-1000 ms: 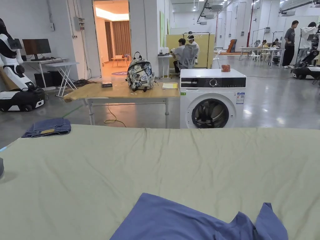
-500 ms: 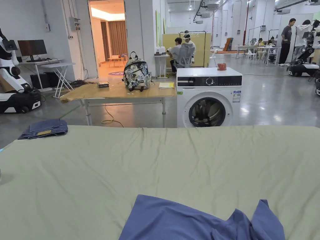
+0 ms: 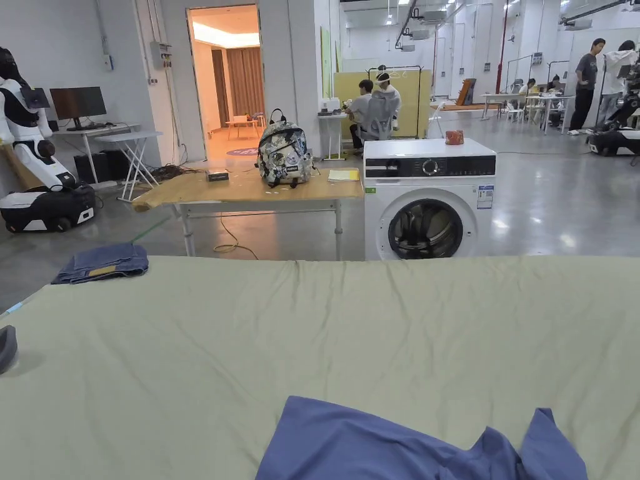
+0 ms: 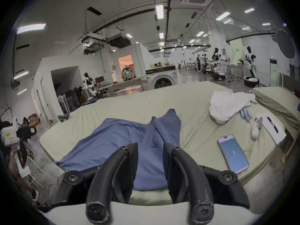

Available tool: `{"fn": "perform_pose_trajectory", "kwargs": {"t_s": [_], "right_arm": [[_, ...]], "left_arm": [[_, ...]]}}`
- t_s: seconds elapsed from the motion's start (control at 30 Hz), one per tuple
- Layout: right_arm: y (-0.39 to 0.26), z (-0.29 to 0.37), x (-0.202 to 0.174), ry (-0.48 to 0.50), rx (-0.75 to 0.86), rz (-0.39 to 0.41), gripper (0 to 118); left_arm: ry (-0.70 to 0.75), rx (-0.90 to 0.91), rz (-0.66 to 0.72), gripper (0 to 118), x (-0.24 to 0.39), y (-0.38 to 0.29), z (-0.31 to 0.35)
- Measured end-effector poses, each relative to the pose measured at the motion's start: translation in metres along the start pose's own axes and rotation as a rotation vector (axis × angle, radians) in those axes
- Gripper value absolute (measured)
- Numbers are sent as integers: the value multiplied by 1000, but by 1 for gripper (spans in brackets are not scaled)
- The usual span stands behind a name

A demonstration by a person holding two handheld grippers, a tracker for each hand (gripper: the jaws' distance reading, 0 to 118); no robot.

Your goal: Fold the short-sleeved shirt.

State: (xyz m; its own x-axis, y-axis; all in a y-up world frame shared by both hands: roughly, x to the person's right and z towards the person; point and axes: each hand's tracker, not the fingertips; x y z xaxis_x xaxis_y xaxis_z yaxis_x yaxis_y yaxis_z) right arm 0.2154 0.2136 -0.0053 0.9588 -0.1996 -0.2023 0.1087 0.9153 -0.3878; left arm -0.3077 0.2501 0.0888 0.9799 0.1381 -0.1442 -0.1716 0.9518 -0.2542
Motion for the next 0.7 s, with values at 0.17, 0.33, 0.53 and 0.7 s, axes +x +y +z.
{"fn": "perform_pose_trajectory", "kwargs": {"t_s": [0.17, 0.33, 0.53, 0.7], "right_arm": [[19, 9, -23, -1, 35, 47, 9], [30, 19, -42, 43, 32, 121, 0], [38, 35, -63, 30, 122, 196, 0], [39, 35, -54, 35, 121, 153, 0]], "left_arm": [[-65, 65, -57, 0, 28, 20, 10], [-138, 121, -62, 0, 56, 39, 18], [-173, 124, -52, 0, 63, 43, 19], [-196, 102, -70, 0, 64, 38, 18]]}}
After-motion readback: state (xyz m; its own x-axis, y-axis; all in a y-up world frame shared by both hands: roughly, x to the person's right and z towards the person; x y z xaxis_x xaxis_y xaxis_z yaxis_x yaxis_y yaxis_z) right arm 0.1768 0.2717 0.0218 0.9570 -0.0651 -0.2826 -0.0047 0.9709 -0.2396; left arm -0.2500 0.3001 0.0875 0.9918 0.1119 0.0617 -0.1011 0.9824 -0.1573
